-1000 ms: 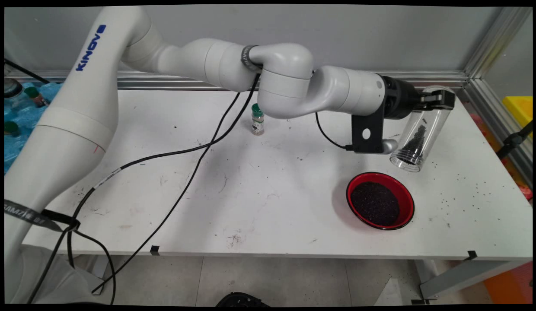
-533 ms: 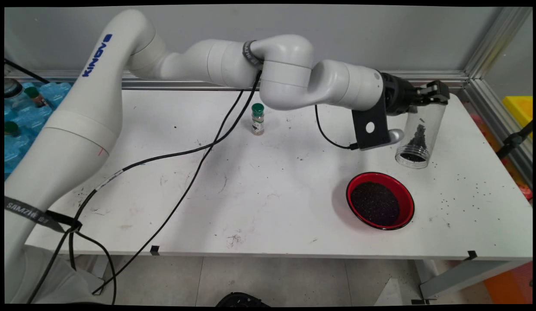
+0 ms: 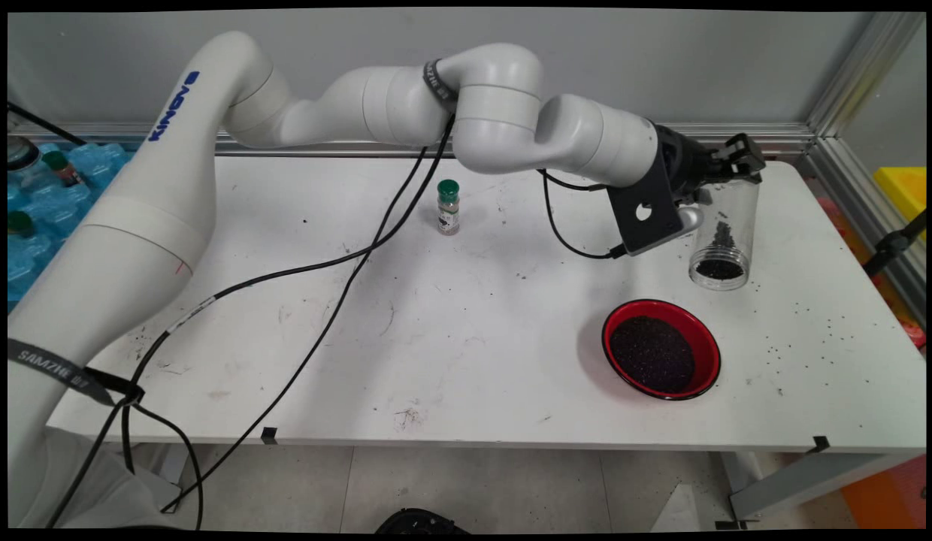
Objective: Pour the black seasoning powder in the red bowl
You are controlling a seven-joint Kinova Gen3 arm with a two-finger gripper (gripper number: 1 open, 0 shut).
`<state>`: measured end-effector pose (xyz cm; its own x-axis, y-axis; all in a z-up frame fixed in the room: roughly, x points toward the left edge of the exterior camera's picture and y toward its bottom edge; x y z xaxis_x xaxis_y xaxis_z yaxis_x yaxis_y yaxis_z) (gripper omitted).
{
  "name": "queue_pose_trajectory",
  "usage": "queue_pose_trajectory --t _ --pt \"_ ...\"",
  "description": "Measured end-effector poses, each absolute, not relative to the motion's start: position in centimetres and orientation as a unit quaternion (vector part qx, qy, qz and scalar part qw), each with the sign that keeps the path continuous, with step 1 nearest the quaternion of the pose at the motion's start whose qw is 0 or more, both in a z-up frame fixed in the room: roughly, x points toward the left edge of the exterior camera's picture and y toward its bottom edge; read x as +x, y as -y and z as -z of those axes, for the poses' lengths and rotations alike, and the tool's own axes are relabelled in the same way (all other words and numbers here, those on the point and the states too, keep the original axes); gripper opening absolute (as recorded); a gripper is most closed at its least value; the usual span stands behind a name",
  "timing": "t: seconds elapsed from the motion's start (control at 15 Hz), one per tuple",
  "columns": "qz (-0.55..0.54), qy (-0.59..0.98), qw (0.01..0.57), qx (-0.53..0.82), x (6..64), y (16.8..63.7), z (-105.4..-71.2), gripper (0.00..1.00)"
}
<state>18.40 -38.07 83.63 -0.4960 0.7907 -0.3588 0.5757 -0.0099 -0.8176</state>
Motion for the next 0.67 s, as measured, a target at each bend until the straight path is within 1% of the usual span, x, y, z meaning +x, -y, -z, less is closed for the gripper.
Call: queue_pose_trajectory --t 0.67 --pt "-0.454 0.764 0.166 -0.427 19.6 39.7 -83.4 0.0"
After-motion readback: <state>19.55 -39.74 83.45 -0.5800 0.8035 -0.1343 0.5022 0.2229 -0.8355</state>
